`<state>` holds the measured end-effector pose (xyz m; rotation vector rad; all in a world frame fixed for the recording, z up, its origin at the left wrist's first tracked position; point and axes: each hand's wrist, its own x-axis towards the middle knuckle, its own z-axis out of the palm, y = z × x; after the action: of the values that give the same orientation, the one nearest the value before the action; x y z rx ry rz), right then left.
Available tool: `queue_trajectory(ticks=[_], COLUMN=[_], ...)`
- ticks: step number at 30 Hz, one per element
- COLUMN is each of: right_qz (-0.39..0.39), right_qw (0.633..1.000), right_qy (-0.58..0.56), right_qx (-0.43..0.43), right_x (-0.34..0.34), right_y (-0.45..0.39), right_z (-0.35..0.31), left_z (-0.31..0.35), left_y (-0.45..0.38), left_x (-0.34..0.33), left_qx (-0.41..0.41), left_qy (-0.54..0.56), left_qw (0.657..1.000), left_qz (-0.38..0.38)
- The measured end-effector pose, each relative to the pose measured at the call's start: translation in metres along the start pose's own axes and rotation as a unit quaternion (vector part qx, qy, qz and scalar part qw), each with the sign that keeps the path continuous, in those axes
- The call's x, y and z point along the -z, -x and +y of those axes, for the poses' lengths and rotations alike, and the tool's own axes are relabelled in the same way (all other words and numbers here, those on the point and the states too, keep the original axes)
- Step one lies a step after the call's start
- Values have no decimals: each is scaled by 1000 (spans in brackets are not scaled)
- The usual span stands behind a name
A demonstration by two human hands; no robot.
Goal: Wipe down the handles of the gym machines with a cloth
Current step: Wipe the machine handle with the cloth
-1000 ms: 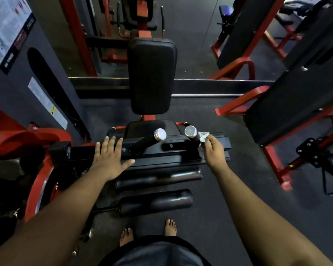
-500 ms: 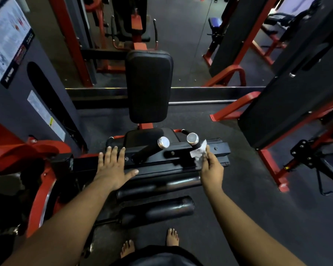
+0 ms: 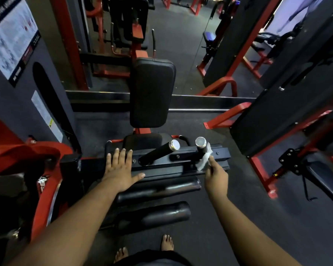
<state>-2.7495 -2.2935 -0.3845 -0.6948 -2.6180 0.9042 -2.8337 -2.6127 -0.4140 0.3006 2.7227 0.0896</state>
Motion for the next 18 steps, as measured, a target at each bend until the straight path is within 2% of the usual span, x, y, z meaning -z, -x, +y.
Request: queue_trajectory(ticks=[1, 2, 3, 5, 6, 8, 12, 13, 15, 17, 18], right_qz=[15, 23, 28, 17, 12, -13, -23, -27, -59, -95, -101], right_qw=[999, 989, 962, 854, 802, 742, 663, 663, 699, 768, 822], right_qy=[4, 18, 45, 147, 210, 324, 479, 491, 488, 458, 412], right_qx=[50, 145, 268, 499, 560, 587, 575, 565, 519, 438, 381], right_x=[4, 7, 11, 17, 20, 21, 23, 23, 20, 12, 6], right_y=[5, 11, 13, 3, -8, -33, -54, -52, -39, -18, -4], right_z=[2, 2, -3, -15, -20, -22, 1, 5, 8, 12, 9], left_z=[-1, -2, -2, -5, -4, -5, -8, -9, -10, -10, -10], left_y=[0, 0, -1, -2, -3, -3, -1, 0, -1, -2, -2], left_x=[0, -3, -2, -4, -4, -2, -1, 0, 0, 0, -1], left_qx=[-4, -8, -11, -16, -17, -20, -35, -37, -40, -41, -40], left_qy=[2, 4, 4, 6, 3, 3, 13, 12, 12, 14, 14], left_qw=[1000, 1000, 1000, 1000, 1000, 1000, 999, 999, 999, 999, 999], left_qz=[-1, 1, 4, -2, -3, -15, -21, -20, -23, -24, -23])
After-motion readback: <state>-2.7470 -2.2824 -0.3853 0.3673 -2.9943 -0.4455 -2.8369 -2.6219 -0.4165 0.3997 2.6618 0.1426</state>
